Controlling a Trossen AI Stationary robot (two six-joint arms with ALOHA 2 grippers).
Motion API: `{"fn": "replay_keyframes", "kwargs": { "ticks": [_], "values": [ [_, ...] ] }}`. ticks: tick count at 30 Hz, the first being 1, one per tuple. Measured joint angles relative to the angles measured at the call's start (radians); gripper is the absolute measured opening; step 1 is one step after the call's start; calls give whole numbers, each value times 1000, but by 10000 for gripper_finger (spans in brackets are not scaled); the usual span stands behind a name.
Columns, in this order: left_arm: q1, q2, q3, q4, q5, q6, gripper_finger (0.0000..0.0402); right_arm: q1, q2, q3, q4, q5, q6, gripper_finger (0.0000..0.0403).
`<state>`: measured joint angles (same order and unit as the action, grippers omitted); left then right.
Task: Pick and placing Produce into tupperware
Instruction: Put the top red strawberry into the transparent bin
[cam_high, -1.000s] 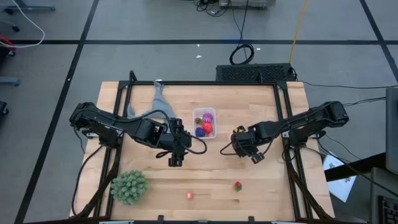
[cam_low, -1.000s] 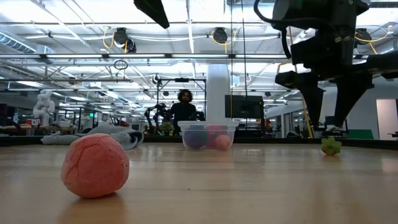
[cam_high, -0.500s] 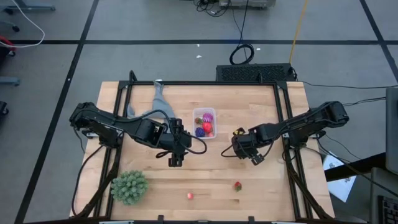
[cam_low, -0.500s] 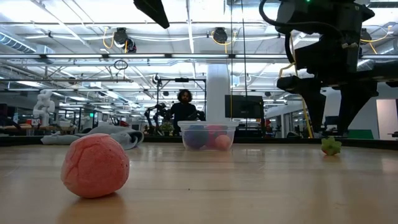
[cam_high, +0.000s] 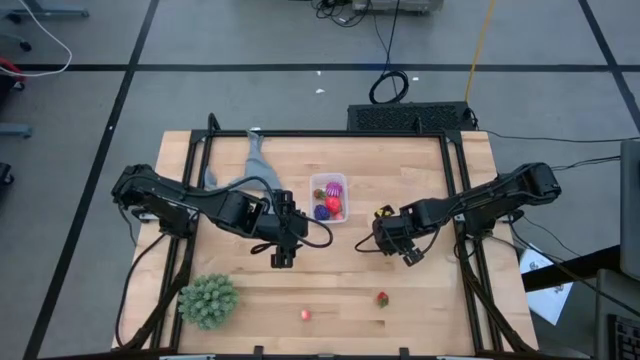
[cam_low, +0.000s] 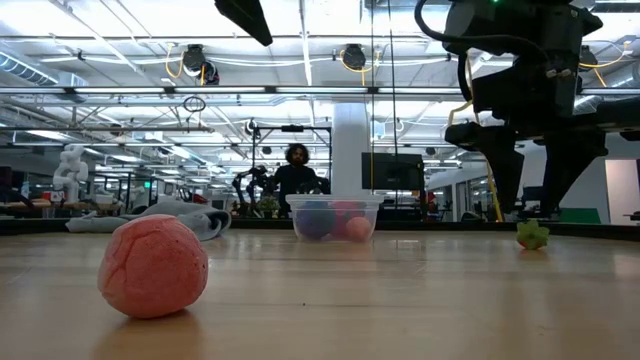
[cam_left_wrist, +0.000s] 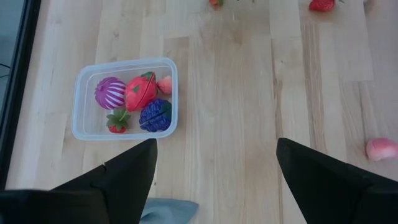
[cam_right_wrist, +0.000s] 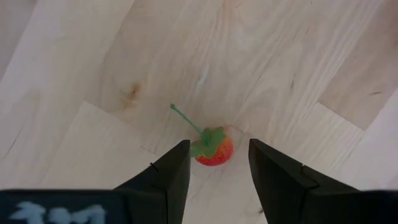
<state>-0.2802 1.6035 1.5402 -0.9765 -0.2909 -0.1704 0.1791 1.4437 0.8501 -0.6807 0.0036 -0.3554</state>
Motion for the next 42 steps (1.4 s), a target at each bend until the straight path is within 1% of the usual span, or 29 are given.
{"fn": "replay_keyframes", "kwargs": {
  "ticks": [4,12,17,31,36,42],
  "values": [
    [0,0,0,0,0,0,335,0,0,-2,2,0,2,155],
    [0,0,0,0,0,0,335,0,0,-65,36,0,10,155],
    [0,0,0,0,0,0,335,0,0,-68,81,0,27,155],
    [0,0,0,0,0,-1,335,0,14,-73,85,0,21,155],
    [0,0,0,0,0,-1,335,0,28,-103,102,0,21,155],
    [0,0,0,0,0,0,335,0,27,-107,142,0,30,155]
  ]
}}
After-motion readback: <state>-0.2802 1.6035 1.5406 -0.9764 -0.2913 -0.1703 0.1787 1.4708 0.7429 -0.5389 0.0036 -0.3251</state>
